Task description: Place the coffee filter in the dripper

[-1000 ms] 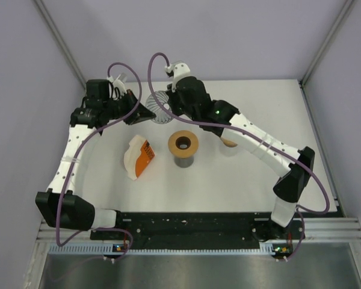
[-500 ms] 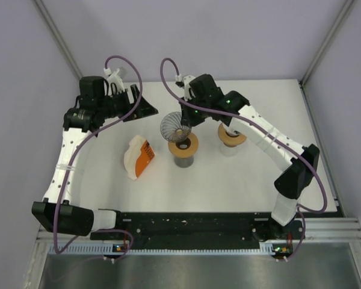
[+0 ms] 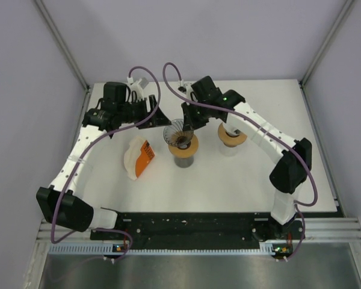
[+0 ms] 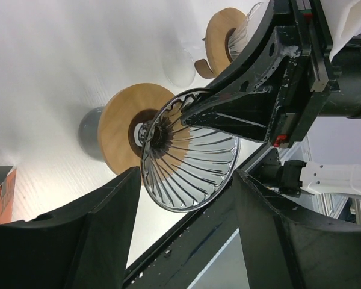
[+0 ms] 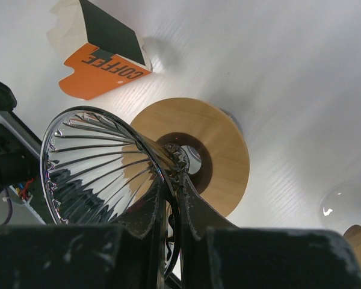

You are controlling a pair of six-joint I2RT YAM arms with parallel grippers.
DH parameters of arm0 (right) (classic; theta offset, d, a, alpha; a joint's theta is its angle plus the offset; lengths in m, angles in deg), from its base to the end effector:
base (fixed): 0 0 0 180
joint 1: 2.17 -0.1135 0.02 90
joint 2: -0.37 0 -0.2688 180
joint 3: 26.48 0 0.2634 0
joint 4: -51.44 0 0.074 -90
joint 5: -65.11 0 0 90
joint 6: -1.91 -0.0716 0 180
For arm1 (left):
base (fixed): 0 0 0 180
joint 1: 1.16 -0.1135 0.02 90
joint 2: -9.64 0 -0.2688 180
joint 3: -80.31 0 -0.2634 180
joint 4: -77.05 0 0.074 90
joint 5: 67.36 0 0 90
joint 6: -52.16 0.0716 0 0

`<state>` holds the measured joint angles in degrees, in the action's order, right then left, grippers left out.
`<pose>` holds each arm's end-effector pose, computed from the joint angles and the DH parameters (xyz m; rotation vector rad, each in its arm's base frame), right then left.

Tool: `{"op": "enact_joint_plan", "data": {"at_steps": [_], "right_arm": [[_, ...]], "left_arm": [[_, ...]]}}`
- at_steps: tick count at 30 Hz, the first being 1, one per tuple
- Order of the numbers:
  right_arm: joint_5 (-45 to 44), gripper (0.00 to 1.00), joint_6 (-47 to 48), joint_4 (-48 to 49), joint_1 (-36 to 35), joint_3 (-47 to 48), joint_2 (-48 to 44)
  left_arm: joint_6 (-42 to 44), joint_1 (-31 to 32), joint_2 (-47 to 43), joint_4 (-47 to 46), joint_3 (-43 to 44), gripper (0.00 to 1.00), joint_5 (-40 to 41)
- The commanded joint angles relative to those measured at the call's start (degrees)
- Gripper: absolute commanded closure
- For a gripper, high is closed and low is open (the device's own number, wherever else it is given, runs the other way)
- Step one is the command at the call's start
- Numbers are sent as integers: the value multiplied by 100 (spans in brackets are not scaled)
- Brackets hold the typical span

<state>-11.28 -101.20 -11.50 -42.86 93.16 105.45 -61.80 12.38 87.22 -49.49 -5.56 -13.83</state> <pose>0.3228 0.2998 0.3319 -0.7084 2.4090 0.6983 0.3010 -0.1163 0.3720 0.1639 2.2663 -1.0595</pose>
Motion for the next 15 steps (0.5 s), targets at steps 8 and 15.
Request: {"op": "enact_joint_plan", "data": {"at_steps": [8,15], "right_arm": [[274,100,9,240,237,-320,118],[459,100,88,442,263,-584,188]], "left_arm": [[32,342,433,-390,-125,42,368],[120,536,776,-399,-204,62,456]]}}
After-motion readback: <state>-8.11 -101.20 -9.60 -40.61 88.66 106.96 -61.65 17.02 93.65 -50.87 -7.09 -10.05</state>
